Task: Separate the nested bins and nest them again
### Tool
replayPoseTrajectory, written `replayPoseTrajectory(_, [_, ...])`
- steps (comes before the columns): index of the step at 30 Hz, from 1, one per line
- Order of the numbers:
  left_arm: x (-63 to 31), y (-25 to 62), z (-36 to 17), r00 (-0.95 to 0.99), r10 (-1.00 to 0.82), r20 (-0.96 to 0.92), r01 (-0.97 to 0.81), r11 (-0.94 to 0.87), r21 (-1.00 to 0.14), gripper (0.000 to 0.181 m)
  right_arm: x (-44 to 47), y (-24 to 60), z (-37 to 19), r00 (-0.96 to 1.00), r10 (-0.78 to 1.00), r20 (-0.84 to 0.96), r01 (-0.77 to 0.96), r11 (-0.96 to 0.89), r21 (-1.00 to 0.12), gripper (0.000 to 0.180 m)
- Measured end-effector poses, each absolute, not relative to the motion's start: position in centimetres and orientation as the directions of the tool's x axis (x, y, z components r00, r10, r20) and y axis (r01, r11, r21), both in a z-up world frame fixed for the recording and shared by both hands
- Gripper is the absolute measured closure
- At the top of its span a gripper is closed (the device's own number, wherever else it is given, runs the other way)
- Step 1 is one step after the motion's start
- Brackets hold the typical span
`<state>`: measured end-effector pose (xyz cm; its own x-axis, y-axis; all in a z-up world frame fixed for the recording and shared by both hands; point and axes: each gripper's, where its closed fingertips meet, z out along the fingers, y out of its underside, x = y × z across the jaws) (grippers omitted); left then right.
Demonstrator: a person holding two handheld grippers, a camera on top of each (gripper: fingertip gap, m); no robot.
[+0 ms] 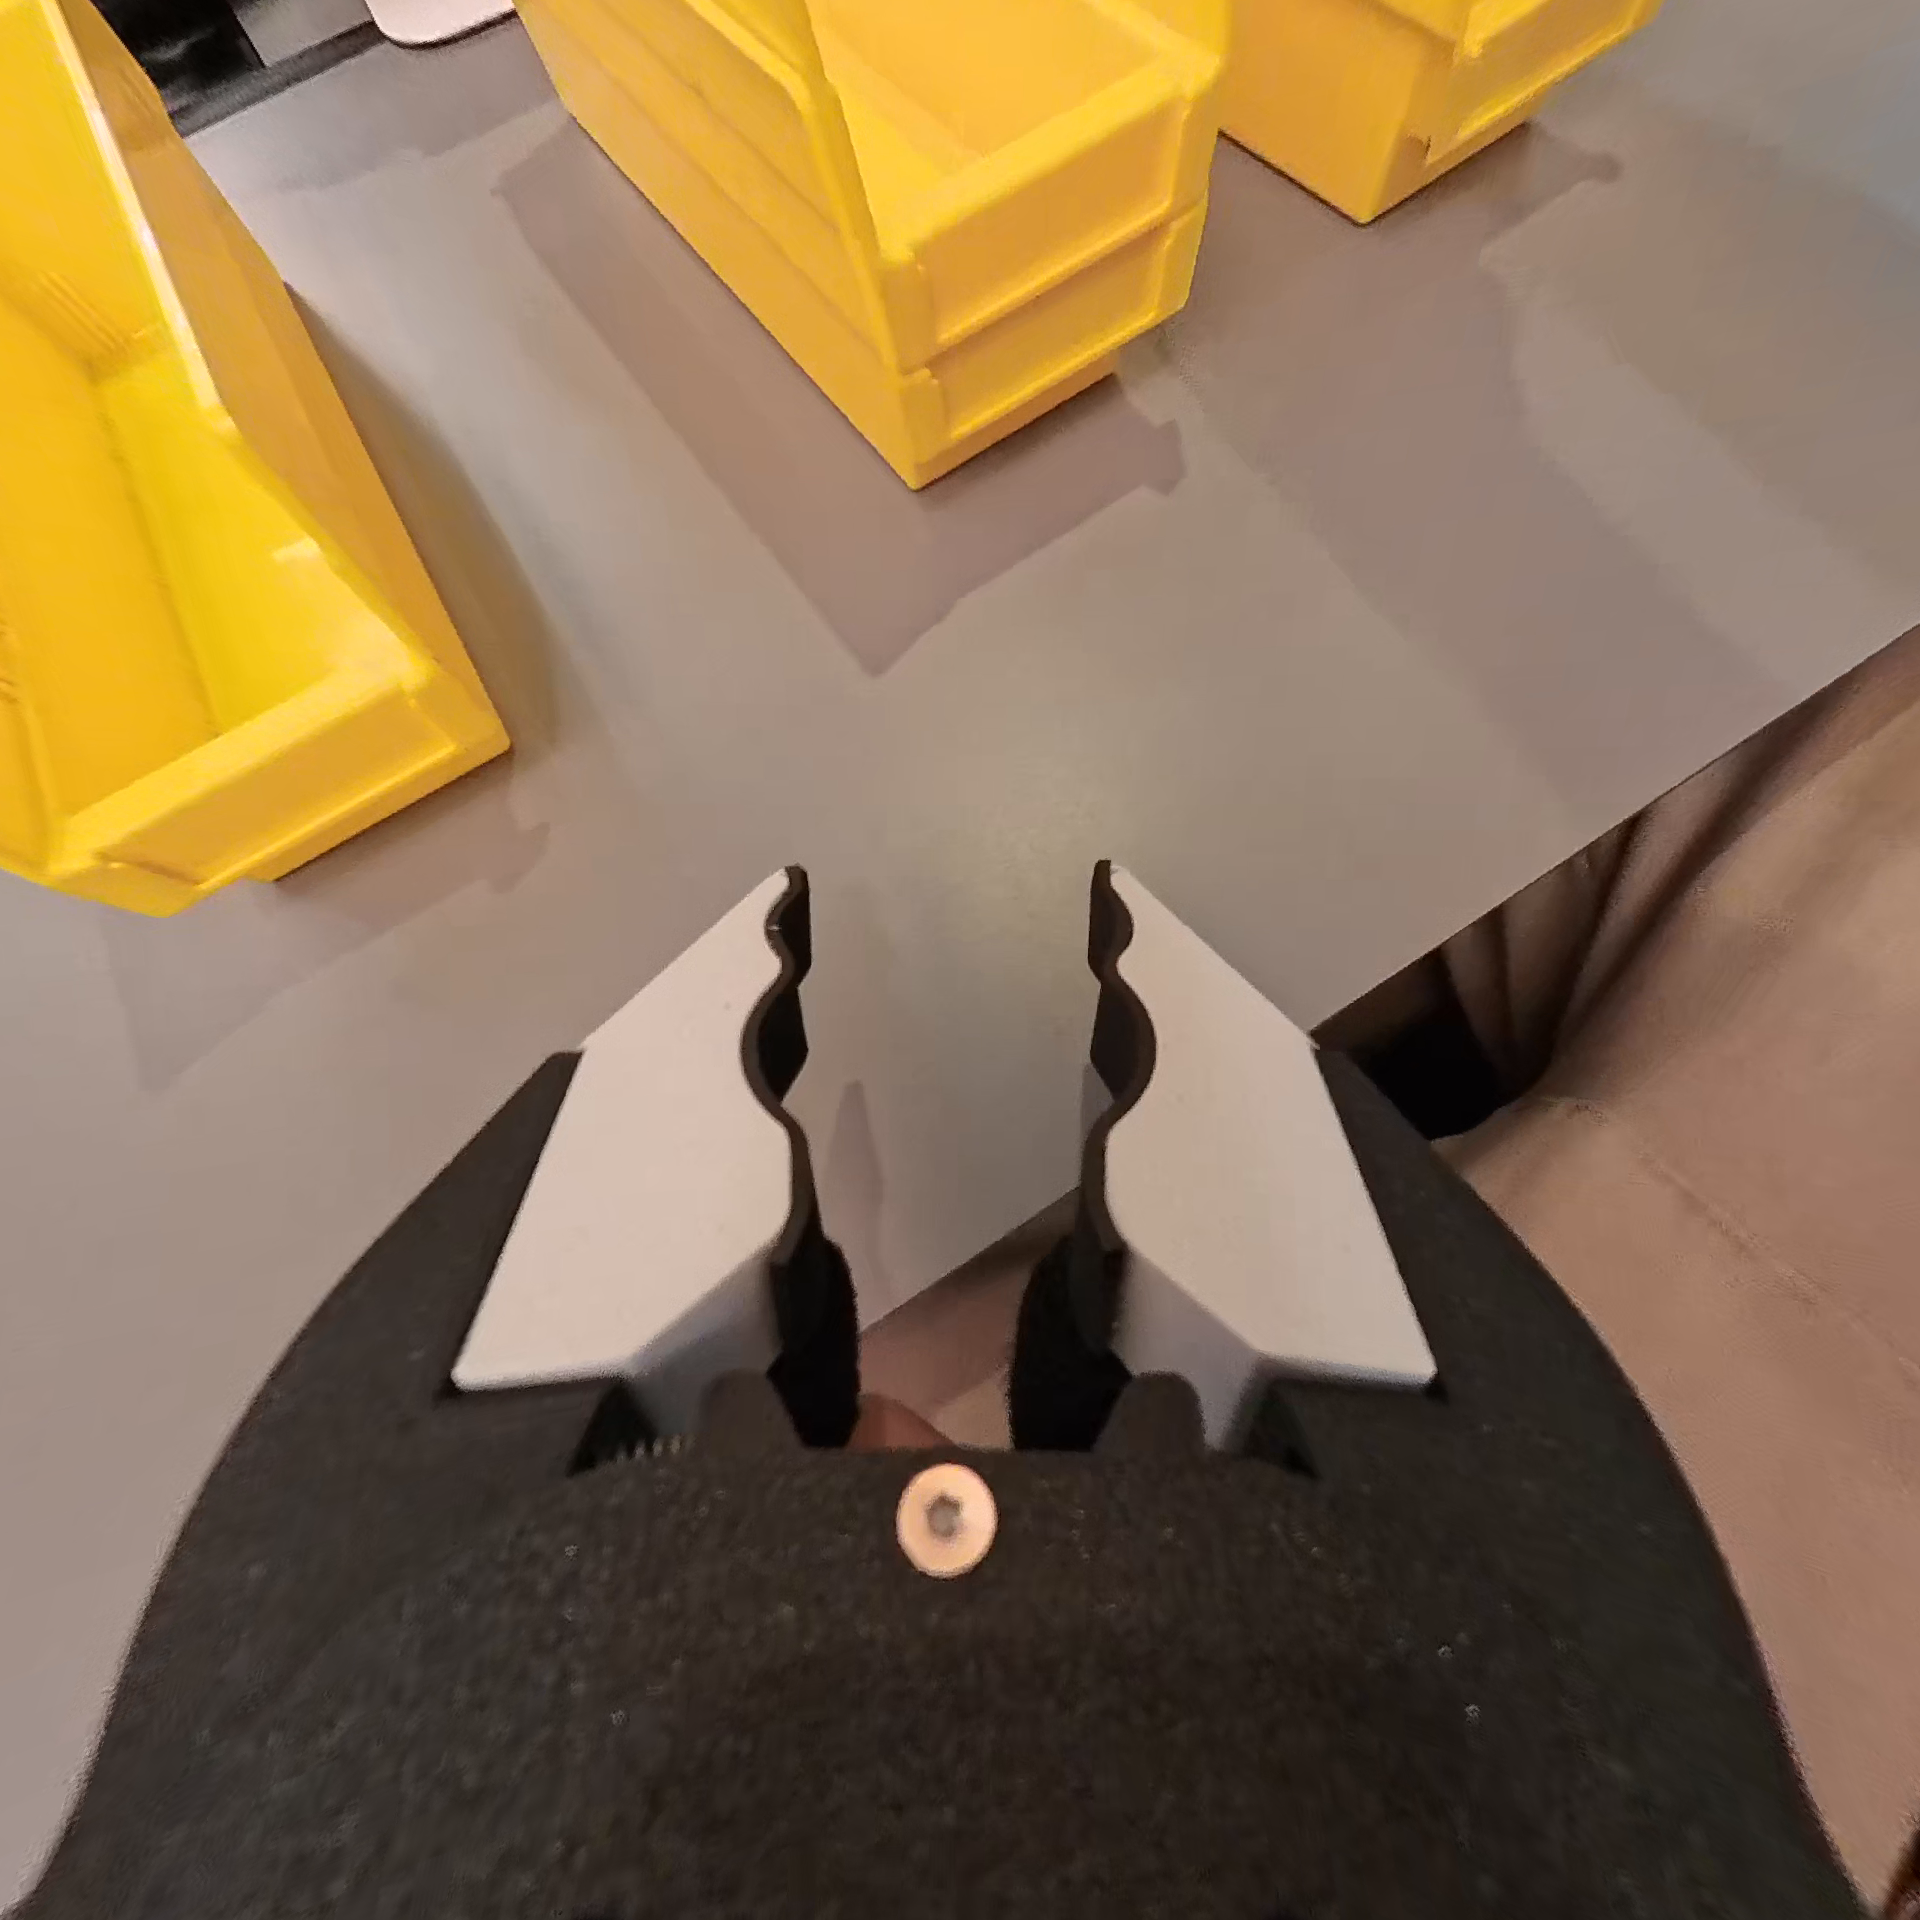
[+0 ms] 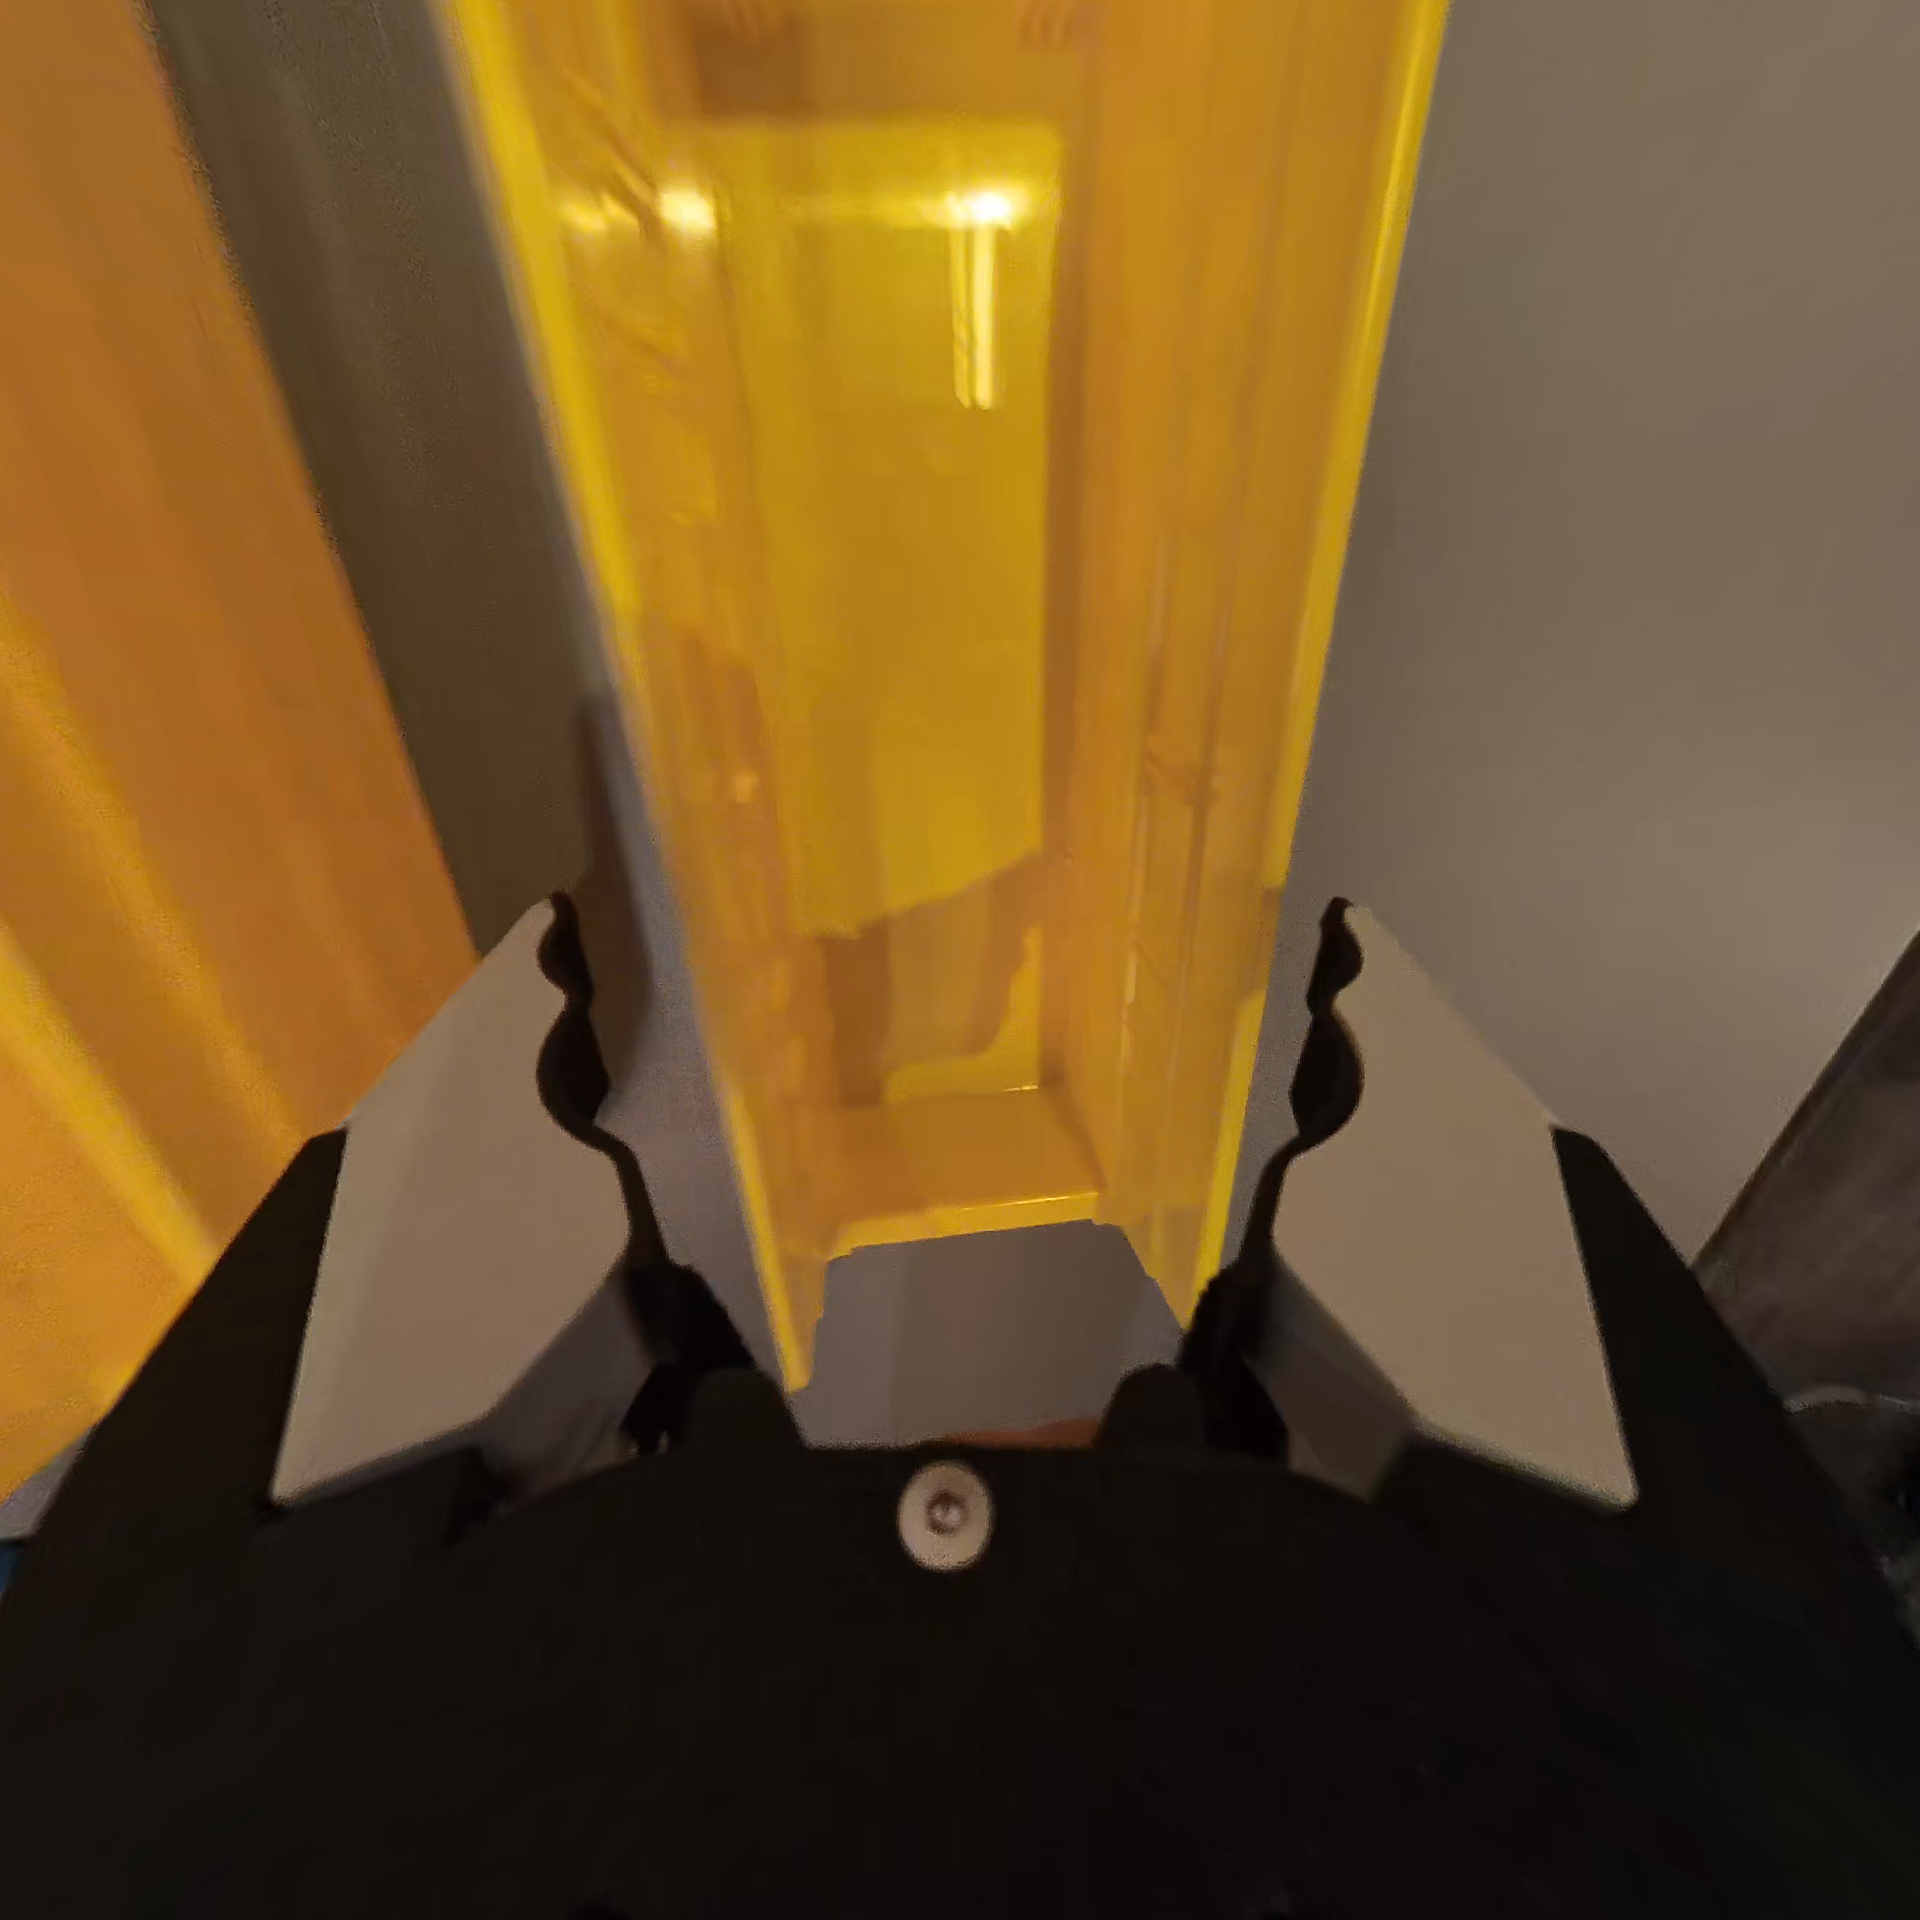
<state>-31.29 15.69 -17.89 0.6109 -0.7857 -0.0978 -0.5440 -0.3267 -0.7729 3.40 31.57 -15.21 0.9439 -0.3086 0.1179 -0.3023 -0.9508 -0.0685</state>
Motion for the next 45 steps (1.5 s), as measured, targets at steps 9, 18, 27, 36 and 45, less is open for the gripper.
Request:
replayPoseTrajectory(9, [-30.9,15.0,-18.2,0.587,-0.801,-0.114,-0.572,-0.312,-0.758,0.128,-12.0,37.7,-9.6,0.985,-0.126,-0.114,-0.143,-0.977,-0.155,0.031])
replayPoseTrajectory(18, [-31.5,15.4,-17.7,0.595,-0.790,-0.152,-0.579,-0.289,-0.762,0.129,-12.7,37.4,-12.8,0.982,-0.189,-0.011,-0.189,-0.977,-0.100,0.079])
replayPoseTrajectory(27, [-31.3,15.5,-17.6,0.596,-0.793,-0.128,-0.566,-0.301,-0.767,0.129,-12.7,36.8,-12.5,0.979,-0.205,-0.003,-0.205,-0.977,-0.059,0.095])
replayPoseTrajectory(36, [-31.1,15.2,-17.9,0.586,-0.798,-0.143,-0.585,-0.294,-0.756,0.129,-12.5,36.1,-11.5,0.978,-0.209,-0.016,-0.210,-0.976,-0.060,0.096])
replayPoseTrajectory(45, [-31.2,15.2,-18.2,0.583,-0.800,-0.142,-0.592,-0.300,-0.748,0.129,-12.3,36.1,-10.5,0.977,-0.211,-0.019,-0.212,-0.974,-0.079,0.097])
